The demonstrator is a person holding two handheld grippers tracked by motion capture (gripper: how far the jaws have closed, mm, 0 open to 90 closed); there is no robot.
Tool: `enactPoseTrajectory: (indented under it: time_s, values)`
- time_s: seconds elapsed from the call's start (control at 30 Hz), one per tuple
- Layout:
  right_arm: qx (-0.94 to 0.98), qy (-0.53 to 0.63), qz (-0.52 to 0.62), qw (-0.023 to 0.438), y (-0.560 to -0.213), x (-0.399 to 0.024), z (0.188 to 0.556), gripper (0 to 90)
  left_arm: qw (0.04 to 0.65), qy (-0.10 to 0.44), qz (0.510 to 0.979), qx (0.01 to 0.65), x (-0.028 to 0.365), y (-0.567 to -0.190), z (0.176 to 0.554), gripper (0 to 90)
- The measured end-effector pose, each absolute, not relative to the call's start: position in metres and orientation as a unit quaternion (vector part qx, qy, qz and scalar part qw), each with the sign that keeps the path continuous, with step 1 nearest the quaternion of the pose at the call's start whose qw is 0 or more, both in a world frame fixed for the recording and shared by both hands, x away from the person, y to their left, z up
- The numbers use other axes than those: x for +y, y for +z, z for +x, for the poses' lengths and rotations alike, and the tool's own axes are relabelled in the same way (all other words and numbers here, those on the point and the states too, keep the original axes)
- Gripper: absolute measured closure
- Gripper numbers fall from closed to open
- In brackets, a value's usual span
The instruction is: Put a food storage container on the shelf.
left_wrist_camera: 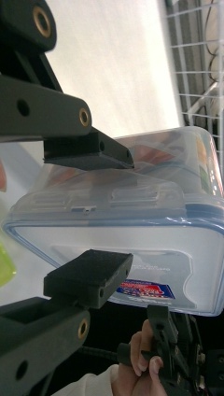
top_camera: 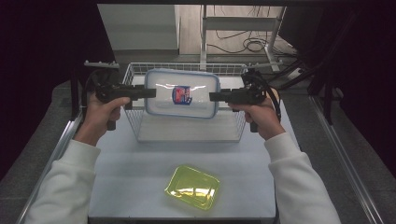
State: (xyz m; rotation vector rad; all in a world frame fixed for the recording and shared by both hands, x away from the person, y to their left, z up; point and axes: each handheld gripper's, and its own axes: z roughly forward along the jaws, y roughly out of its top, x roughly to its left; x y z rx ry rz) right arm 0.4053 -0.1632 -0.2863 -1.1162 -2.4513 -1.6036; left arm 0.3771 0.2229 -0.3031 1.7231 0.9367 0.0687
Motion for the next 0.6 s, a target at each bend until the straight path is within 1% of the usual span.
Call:
enactPoseTrajectory:
  time_s: [0.03, 0.1, 0.17, 0.27, 0.3, 0.37, 0.47, 0.6]
  values:
    - [-0.783, -0.51, -0.356, 0.001, -0.282, -0.165, 0.412, 52.3, 0.558, 0.025, 0.728, 0.397, 0.221, -0.302, 0.385, 48.8]
    - [-0.782, -0.509, -0.359, 0.001, -0.28, -0.167, 0.419, 52.3, 0.559, 0.023, 0.727, 0.399, 0.22, -0.303, 0.388, 48.8]
    - [-0.783, -0.505, -0.362, 0.002, -0.279, -0.168, 0.425, 52.3, 0.56, 0.019, 0.725, 0.4, 0.219, -0.305, 0.399, 48.6]
    - [-0.783, -0.503, -0.368, 0.003, -0.278, -0.168, 0.432, 52.3, 0.558, 0.015, 0.724, 0.404, 0.217, -0.307, 0.405, 48.4]
    - [-0.785, -0.496, -0.372, 0.008, -0.279, -0.169, 0.439, 52.2, 0.559, 0.01, 0.722, 0.407, 0.217, -0.309, 0.41, 48.4]
    - [-0.785, -0.495, -0.372, 0.008, -0.279, -0.169, 0.44, 52.2, 0.559, 0.008, 0.72, 0.41, 0.216, -0.311, 0.413, 48.3]
    - [-0.784, -0.489, -0.382, 0.014, -0.28, -0.172, 0.452, 52.0, 0.56, -0.005, 0.713, 0.422, 0.213, -0.316, 0.421, 48.3]
    - [-0.777, -0.494, -0.389, 0.029, -0.284, -0.174, 0.462, 51.8, 0.56, -0.001, 0.711, 0.425, 0.212, -0.316, 0.424, 48.5]
